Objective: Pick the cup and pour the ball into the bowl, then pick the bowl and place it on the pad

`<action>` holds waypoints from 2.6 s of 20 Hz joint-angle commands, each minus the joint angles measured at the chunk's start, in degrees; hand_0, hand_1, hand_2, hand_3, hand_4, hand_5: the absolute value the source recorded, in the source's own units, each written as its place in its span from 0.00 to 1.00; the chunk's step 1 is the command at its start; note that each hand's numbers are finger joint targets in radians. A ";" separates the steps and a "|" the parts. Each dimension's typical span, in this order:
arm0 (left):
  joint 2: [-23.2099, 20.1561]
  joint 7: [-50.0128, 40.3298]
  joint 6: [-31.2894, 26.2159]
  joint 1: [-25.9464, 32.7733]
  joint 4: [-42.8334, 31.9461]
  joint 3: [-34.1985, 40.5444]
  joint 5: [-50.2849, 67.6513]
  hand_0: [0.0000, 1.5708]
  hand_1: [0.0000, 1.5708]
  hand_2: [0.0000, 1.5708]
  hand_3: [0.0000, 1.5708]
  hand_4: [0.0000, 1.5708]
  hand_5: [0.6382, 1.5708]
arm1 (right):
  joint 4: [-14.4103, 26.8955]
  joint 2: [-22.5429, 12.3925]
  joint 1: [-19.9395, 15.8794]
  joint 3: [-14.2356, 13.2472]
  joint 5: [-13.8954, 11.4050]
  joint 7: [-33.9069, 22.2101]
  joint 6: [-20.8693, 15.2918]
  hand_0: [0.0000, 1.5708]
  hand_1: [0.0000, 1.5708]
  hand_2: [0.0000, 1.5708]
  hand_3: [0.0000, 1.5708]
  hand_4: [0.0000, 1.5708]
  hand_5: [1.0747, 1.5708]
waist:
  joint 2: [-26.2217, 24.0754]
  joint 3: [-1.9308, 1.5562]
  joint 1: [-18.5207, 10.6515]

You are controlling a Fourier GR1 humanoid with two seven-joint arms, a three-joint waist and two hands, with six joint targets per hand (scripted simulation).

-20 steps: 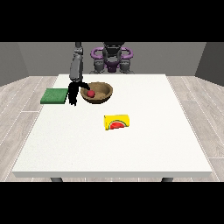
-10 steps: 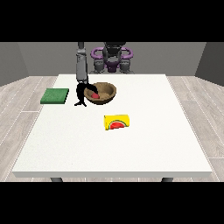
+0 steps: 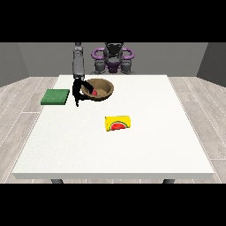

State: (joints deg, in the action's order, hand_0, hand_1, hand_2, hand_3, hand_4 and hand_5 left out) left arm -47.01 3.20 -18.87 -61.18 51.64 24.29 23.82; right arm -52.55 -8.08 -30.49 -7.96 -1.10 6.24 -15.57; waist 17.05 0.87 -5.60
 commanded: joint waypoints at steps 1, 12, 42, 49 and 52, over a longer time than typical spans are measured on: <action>-0.05 3.48 0.27 4.13 -4.68 0.40 -2.22 0.00 0.00 0.00 0.00 0.00 0.97 | -2.26 -4.11 -3.12 3.35 -3.20 -14.45 0.86 1.00 1.00 1.00 1.00 0.80 0.77 | -4.00 -0.69 4.07; -6.33 14.52 -4.58 10.67 -12.44 5.15 -2.38 0.00 0.00 0.00 0.00 0.00 0.97 | -7.66 -7.31 -8.99 3.12 -1.92 -24.27 6.08 1.00 1.00 1.00 1.00 0.83 0.84 | -0.38 -0.82 8.44; -9.39 -0.41 3.02 5.55 7.80 4.64 4.70 0.00 0.00 0.00 0.00 0.00 0.96 | 23.66 -35.13 -11.70 -13.24 2.52 5.76 26.36 1.00 1.00 1.00 0.43 0.79 0.99 | 9.09 -0.97 5.57; -9.76 5.57 -1.53 7.89 -1.35 5.23 3.66 0.00 0.00 0.00 0.00 0.00 0.96 | 19.40 -30.86 -12.10 -10.80 2.27 1.15 25.42 1.00 1.00 1.00 0.76 0.79 1.00 | 5.13 -0.82 6.67; -8.24 5.06 -0.59 8.65 1.84 3.64 3.31 0.00 0.00 0.00 0.00 0.00 0.96 | 20.68 -33.08 -13.61 -10.33 0.87 -0.26 25.05 1.00 1.00 1.00 0.82 0.78 1.00 | 4.44 -0.88 4.89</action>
State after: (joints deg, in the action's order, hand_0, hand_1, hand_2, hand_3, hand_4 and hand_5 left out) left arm -55.29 6.73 -18.46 -52.83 53.95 28.12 27.15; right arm -31.81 -41.12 -43.26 -19.03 0.71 6.89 10.22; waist 21.40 0.00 -0.08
